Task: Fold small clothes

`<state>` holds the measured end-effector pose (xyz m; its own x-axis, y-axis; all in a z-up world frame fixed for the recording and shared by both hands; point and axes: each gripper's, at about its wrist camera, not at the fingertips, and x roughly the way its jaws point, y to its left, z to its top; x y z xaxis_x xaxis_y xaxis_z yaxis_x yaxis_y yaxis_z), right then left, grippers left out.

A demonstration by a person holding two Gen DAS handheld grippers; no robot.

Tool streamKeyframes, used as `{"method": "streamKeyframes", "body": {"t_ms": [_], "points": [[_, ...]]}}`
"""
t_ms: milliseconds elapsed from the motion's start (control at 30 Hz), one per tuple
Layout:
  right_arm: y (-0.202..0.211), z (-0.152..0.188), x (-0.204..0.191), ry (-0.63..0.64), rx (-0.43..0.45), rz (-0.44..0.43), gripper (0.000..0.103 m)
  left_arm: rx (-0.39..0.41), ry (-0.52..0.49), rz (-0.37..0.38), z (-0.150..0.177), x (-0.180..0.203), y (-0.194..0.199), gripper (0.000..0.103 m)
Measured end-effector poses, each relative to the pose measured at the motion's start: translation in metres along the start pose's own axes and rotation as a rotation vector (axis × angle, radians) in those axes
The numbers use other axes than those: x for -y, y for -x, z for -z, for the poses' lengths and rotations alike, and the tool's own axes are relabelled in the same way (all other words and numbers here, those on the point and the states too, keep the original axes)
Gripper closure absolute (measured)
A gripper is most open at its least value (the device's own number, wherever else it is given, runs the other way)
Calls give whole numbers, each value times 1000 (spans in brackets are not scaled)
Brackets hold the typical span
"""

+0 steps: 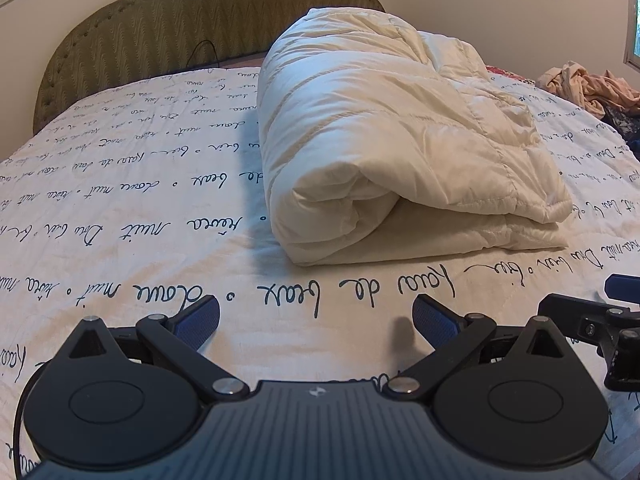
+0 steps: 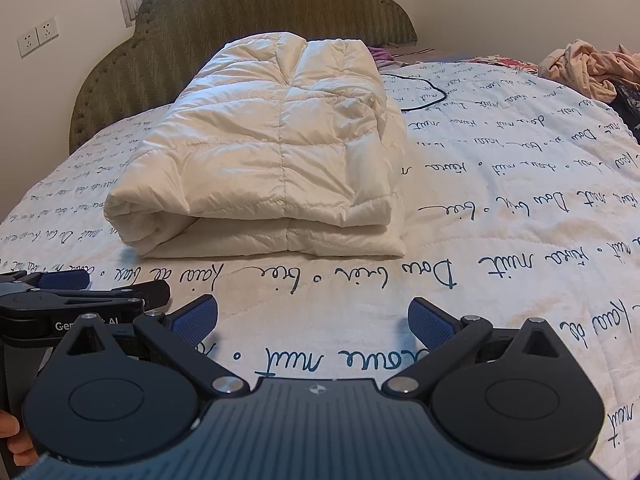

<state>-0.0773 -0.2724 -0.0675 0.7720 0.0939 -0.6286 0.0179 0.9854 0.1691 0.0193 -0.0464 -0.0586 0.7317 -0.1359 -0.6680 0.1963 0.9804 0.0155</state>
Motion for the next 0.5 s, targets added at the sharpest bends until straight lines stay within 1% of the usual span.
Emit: {"method": "streamKeyframes", "body": {"t_ms": [500], "points": [[5, 3, -1, -4, 3, -3, 0, -7, -1, -14, 5, 1, 5, 0]]}}
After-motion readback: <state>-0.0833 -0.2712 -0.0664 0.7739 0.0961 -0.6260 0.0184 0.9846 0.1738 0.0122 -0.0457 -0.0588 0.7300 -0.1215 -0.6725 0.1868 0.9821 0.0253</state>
